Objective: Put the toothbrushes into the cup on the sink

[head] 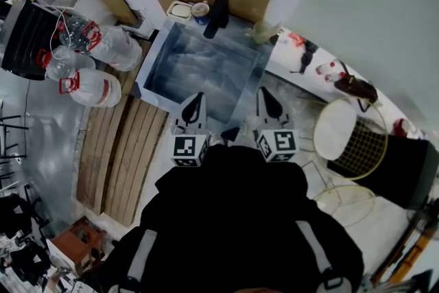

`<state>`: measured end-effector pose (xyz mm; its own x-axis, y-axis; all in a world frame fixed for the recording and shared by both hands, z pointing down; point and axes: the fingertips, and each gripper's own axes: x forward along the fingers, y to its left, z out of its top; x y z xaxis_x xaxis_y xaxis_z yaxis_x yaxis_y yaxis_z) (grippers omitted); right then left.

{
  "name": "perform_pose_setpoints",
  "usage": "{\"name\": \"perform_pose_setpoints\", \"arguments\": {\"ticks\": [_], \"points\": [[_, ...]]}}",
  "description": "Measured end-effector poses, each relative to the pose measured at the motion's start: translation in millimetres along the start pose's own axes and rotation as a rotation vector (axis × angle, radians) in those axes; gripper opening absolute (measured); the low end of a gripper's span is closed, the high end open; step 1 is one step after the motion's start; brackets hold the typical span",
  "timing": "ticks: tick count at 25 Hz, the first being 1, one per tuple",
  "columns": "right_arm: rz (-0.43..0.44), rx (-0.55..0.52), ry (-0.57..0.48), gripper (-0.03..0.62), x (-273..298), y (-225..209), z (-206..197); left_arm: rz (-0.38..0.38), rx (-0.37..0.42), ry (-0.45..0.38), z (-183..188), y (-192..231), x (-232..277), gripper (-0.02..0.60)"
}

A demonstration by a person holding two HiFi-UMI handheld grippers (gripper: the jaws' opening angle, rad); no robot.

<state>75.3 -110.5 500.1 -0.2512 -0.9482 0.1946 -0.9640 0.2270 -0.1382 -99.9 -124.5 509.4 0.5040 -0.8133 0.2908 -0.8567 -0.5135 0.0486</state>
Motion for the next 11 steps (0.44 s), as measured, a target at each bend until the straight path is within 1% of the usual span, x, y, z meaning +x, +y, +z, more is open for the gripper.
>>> {"name": "perform_pose_setpoints", "arguments": {"ticks": [11], "points": [[0.003,0.012,0.006,0.003,0.2,1.6,-0.7,-0.007,0.007,0.005,-0.4,0.7,1.6,0.002]]}}
